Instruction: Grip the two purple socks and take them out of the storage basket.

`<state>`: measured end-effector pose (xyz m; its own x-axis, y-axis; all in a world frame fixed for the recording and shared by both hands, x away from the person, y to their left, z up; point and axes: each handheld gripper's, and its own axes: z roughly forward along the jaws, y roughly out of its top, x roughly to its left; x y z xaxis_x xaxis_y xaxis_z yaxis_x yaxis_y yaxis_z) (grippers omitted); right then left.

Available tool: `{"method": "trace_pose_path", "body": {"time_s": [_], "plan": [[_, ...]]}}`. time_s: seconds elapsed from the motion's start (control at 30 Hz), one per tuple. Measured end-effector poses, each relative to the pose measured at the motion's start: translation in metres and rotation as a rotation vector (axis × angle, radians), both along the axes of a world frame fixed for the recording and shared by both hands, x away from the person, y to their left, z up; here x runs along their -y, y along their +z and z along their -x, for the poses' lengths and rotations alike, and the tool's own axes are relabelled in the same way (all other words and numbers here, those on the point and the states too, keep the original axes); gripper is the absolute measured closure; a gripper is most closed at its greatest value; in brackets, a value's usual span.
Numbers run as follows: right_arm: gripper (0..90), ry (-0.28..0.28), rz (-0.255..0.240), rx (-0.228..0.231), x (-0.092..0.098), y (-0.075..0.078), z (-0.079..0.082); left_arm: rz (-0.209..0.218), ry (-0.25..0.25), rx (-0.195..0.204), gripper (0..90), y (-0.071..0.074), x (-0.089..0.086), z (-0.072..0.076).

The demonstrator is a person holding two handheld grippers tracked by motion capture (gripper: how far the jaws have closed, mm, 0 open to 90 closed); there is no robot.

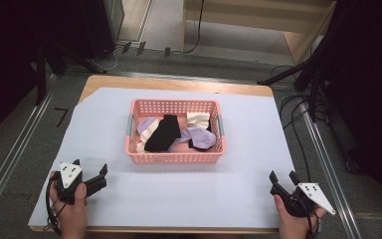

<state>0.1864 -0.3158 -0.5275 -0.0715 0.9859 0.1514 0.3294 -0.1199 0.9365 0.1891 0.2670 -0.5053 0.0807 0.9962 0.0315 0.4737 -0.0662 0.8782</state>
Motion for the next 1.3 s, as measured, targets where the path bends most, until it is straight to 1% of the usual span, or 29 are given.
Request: {"method": "trace_pose_path", "body": {"time_s": [0.13, 0.17, 0.2, 0.23, 0.3, 0.37, 0.4, 0.43, 0.47, 0.5, 0.57, 0.6, 0.63, 0.67, 0.7, 0.73, 0.77, 0.87, 0.9, 0.97, 1.07, 1.1, 1.13, 1.17, 1.2, 1.27, 1.3], "plan": [[30.1, -0.005, 0.013, 0.003, 0.000, 0.000, 0.001, 0.000, 0.000, 0.000, 13.7, 0.000, 0.000, 0.000], [31.5, -0.012, 0.016, 0.010, -0.001, 0.001, 0.001, 0.000, 0.000, 0.000, 13.7, 0.000, 0.000, 0.000], [34.7, -0.023, 0.011, 0.009, -0.001, 0.001, 0.002, 0.002, 0.002, 0.005, 13.7, 0.000, 0.000, 0.000], [36.5, -0.032, 0.017, 0.004, -0.001, 0.002, 0.003, 0.005, 0.003, 0.004, 13.7, 0.000, 0.000, 0.000], [38.0, -0.038, 0.011, 0.005, -0.001, 0.004, 0.003, 0.006, 0.002, 0.007, 13.7, 0.000, 0.000, 0.000], [41.0, -0.034, 0.008, 0.011, -0.001, 0.009, 0.005, 0.006, 0.001, 0.006, 13.7, 0.000, 0.000, 0.000], [42.6, -0.025, 0.004, 0.022, -0.002, 0.016, 0.007, 0.007, 0.001, 0.005, 13.7, 0.000, 0.000, 0.000], [42.6, -0.025, 0.004, 0.022, -0.002, 0.016, 0.007, 0.007, 0.001, 0.005, 13.7, 0.000, 0.000, 0.000], [43.2, -0.020, 0.006, 0.026, -0.003, 0.019, 0.008, 0.007, 0.000, 0.005, 13.7, 0.000, 0.000, 0.000], [43.3, 0.000, 0.016, 0.023, -0.005, 0.024, 0.007, 0.008, -0.001, 0.006, 13.7, 0.000, 0.000, 0.000], [43.4, 0.008, 0.013, 0.019, -0.007, 0.027, 0.006, 0.009, -0.002, 0.004, 13.7, 0.000, 0.000, 0.000], [43.6, 0.029, 0.026, 0.014, -0.011, 0.031, 0.003, 0.009, -0.001, 0.004, 13.7, 0.000, 0.000, 0.000], [43.6, 0.032, 0.037, 0.011, -0.013, 0.033, 0.001, 0.009, -0.002, 0.001, 13.7, 0.000, 0.000, 0.000], [43.6, 0.032, 0.037, 0.011, -0.013, 0.033, 0.001, 0.009, -0.002, 0.001, 13.7, 0.000, 0.000, 0.000], [43.5, 0.040, 0.050, 0.011, -0.017, 0.037, -0.004, 0.010, -0.001, 0.003, 13.7, 0.000, 0.000, 0.000], [43.5, 0.040, 0.050, 0.011, -0.017, 0.037, -0.004, 0.010, -0.001, 0.003, 13.7, 0.000, 0.000, 0.000], [43.5, 0.056, 0.055, 0.016, -0.021, 0.042, -0.008, 0.009, -0.001, 0.001, 13.7, 0.000, 0.000, 0.000], [43.8, 0.081, 0.060, 0.026, -0.027, 0.051, -0.014, 0.014, -0.001, -0.001, 13.7, 0.000, 0.000, 0.000], [43.8, 0.081, 0.060, 0.026, -0.027, 0.051, -0.014, 0.014, -0.001, -0.001, 13.7, 0.000, 0.000, 0.000], [44.4, 0.092, 0.060, 0.026, -0.031, 0.056, -0.019, 0.015, -0.001, -0.002, 13.8, 0.000, 0.000, 0.000], [45.6, 0.118, 0.074, 0.023, -0.040, 0.066, -0.029, 0.015, -0.003, -0.003, 13.7, 0.000, -0.001, -0.001], [45.8, 0.118, 0.074, 0.023, -0.040, 0.066, -0.029, 0.016, -0.002, -0.002, 13.7, 0.000, -0.001, -0.001], [46.4, 0.134, 0.072, 0.025, -0.046, 0.071, -0.034, 0.015, -0.002, -0.003, 13.7, 0.000, -0.001, -0.001], [46.4, 0.134, 0.072, 0.025, -0.046, 0.071, -0.034, 0.016, -0.003, -0.002, 13.7, 0.000, -0.001, -0.001], [46.7, 0.146, 0.078, 0.028, -0.051, 0.076, -0.039, 0.021, -0.003, -0.001, 13.8, 0.000, -0.001, -0.001], [46.9, 0.155, 0.079, 0.028, -0.054, 0.078, -0.041, 0.020, -0.003, -0.003, 13.7, 0.000, -0.001, -0.001], [46.9, 0.161, 0.072, 0.026, -0.056, 0.080, -0.044, 0.019, -0.002, -0.003, 13.7, 0.000, -0.001, -0.001]]}}
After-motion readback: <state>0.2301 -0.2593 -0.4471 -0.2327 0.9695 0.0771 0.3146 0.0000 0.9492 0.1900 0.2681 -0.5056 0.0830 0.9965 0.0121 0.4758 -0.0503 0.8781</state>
